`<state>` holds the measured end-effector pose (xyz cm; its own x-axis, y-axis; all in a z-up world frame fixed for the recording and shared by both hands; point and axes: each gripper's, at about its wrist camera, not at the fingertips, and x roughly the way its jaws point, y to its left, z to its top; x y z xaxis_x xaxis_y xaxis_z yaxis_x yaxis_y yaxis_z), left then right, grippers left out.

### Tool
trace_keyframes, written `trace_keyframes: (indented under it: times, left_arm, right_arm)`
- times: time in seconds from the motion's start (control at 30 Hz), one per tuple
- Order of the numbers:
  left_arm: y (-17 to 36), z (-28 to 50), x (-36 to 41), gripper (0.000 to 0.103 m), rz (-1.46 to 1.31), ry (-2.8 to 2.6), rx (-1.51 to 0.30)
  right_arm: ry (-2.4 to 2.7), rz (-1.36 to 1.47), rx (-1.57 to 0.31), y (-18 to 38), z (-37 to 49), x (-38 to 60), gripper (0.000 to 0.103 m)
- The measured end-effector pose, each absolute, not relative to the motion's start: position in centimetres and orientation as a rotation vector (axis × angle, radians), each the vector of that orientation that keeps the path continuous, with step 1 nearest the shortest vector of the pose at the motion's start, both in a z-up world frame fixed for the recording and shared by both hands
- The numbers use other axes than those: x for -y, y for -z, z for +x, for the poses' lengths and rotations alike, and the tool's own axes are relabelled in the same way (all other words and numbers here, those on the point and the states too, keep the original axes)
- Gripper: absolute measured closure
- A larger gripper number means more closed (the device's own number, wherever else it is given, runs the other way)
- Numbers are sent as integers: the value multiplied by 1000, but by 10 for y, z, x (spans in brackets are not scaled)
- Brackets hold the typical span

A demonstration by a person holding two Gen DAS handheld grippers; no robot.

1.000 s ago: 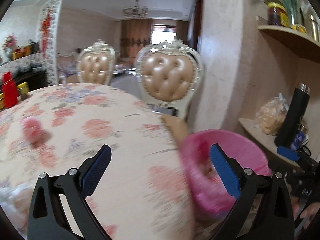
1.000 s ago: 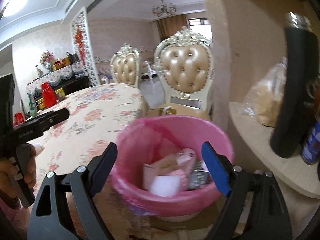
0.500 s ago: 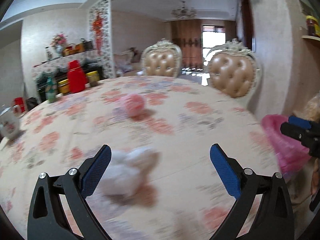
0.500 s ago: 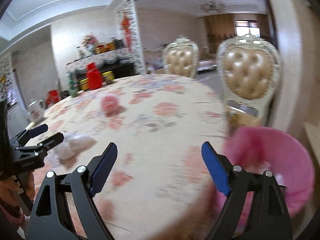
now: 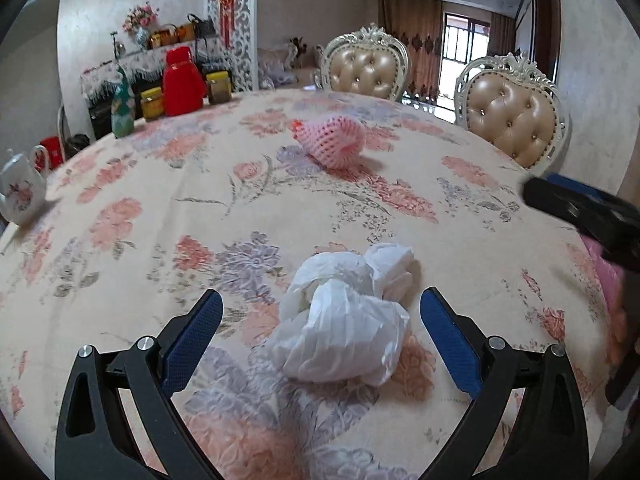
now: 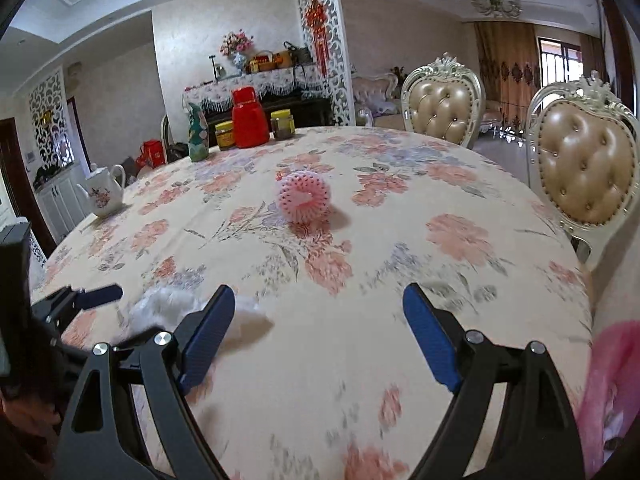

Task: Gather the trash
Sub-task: 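Grasp the white tissue with the left tool while the right tool grasps the pink foam net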

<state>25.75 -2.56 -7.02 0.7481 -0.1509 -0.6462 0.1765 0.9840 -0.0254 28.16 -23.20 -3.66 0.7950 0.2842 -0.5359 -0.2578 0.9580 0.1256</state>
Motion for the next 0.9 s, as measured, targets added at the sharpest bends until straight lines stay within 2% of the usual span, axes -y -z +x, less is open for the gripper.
trace_keyframes:
  times: [0.03,0.1,0.17,0.27,0.4,0.67,0.9]
  left_arm:
    - [72,261,26,10,37,186,-714]
    - [78,268,28,23,33,215,-743]
    - [82,274,27,49,9,255,-776]
    - [81,274,23,65,-8,278,-767]
    - [69,265,12,67,26,185,-641]
    - [62,268,-26,67,-78,51,-581]
    - [61,264,-27,67,-88,55,-577]
  right_arm:
    - [-294,43,-590,37,291,229,20]
    - [-301,33,-602,38,313,221,20]
    - [-313,26,-612,41,332,214,20]
    - [-334,25,-652,50,372,201,20]
    - [-357,25,-700,64,420,183,20]
    - [-384,19,-782,87,493,148,20]
    - [-383,25,-820,93,534,135,20]
